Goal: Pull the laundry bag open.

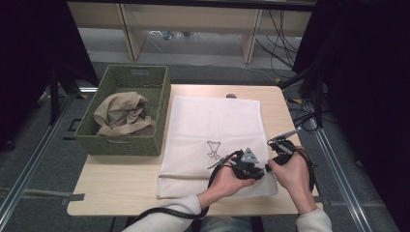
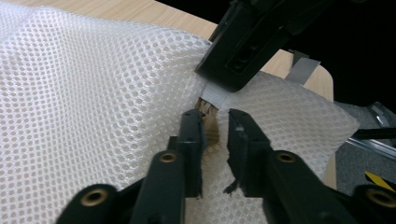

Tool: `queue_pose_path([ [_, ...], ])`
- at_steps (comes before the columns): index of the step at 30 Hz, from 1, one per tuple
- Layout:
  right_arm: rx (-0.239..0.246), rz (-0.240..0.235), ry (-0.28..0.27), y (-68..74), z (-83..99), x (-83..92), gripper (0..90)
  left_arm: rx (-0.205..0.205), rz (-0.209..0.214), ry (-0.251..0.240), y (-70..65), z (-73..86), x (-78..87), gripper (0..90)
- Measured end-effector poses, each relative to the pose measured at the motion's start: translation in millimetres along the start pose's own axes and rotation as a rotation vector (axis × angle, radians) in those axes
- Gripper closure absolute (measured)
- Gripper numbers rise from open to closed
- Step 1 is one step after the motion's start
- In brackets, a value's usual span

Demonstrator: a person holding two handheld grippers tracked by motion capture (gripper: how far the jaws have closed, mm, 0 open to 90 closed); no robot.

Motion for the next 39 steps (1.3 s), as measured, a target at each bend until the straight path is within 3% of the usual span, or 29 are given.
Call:
queue_pose_path([
  [5,-0.001,0.002,0.002,0.0,0.0,-0.2,84.3,-0.030,-0.011,0.020,-1.7,0.8,-0.3,78.4],
  [10,0.000,0.001,-0.001,0.7,0.2,0.5,84.3,-0.010,-0.015,0.023,0.2,0.2,1.7,82.1],
  [13,-0.008,0.000,0.004,0.9,0.1,1.3,84.3,0.003,0.003,0.019,-0.9,-1.0,2.2,85.9],
  [19,-0.001,-0.005,0.002,0.0,0.3,0.2,84.4,0.051,0.013,0.008,-2.4,-1.4,2.2,86.4],
  [21,0.001,-0.006,0.004,0.2,0.4,-0.5,84.4,0.047,0.022,0.016,-2.6,-1.9,3.7,86.5],
  [26,0.006,-0.005,0.009,0.6,0.9,-1.0,84.5,0.092,0.010,0.006,-2.5,-1.5,7.6,86.5],
  [34,-0.002,-0.011,0.013,1.4,1.2,-1.9,84.6,0.104,0.004,-0.003,-2.5,-0.1,12.4,86.5],
  [39,-0.003,-0.026,0.020,0.6,1.3,-2.4,84.6,0.084,-0.007,-0.008,-4.5,2.6,16.7,86.5],
])
Point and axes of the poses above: each handheld gripper's, and its own axes: x roughly backward along the jaws, z roughly out of its underside, y roughly to its left, the point moved 5 cm from there along -x, roughly forward along the jaws, and after that the axes turned 15 degrees about z, right-handed, at the moved point
